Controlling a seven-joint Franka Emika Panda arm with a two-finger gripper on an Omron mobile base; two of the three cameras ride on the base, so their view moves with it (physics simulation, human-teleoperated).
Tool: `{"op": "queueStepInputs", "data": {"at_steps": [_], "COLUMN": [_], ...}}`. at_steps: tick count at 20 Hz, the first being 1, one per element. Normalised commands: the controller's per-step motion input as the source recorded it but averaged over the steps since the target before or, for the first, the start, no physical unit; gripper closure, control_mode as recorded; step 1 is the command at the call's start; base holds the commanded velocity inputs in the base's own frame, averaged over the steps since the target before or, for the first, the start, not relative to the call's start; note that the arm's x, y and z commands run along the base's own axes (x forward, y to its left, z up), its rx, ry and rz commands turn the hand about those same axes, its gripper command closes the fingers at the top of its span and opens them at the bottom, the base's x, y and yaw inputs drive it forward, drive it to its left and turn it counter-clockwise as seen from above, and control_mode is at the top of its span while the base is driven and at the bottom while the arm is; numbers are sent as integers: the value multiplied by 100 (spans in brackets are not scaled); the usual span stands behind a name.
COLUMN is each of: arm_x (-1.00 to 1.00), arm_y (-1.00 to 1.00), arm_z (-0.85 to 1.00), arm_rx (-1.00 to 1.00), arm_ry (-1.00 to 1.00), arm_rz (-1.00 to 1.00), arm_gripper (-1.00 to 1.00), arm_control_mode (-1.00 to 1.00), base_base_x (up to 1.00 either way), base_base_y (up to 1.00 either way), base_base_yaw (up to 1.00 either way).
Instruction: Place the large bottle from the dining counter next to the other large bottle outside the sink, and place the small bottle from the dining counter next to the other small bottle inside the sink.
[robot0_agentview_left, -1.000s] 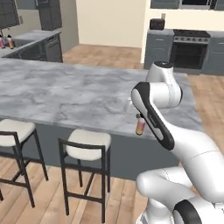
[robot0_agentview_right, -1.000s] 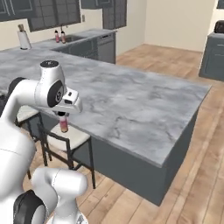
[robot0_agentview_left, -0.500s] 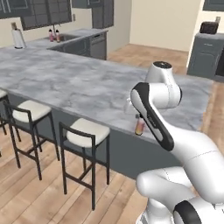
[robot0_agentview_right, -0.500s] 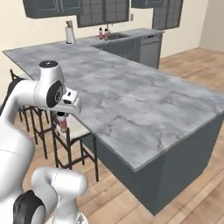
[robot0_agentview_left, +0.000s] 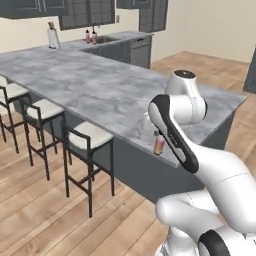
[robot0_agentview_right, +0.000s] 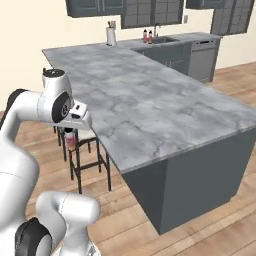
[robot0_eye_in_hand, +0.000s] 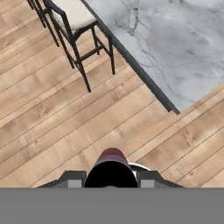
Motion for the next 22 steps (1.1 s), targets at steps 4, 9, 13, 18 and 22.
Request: {"op": "queueStepInputs", "data": {"at_steps": [4, 9, 13, 18, 22], "arm_x": [0, 0, 0, 0, 0], "arm_y": [0, 0, 0, 0, 0], "arm_z": [0, 0, 0, 0, 0], "arm_rx": [0, 0, 0, 0, 0], "arm_ry": [0, 0, 0, 0, 0], "arm_rz": [0, 0, 0, 0, 0], "arm_gripper": [100, 100, 100, 100, 100], "arm_control_mode": [100, 100, 100, 100, 100], "base_base_x": [0, 0, -1, 0, 5], "base_base_y": [-100, -100, -100, -100, -100], "base_base_yaw": [35, 30, 25, 18, 15]}}
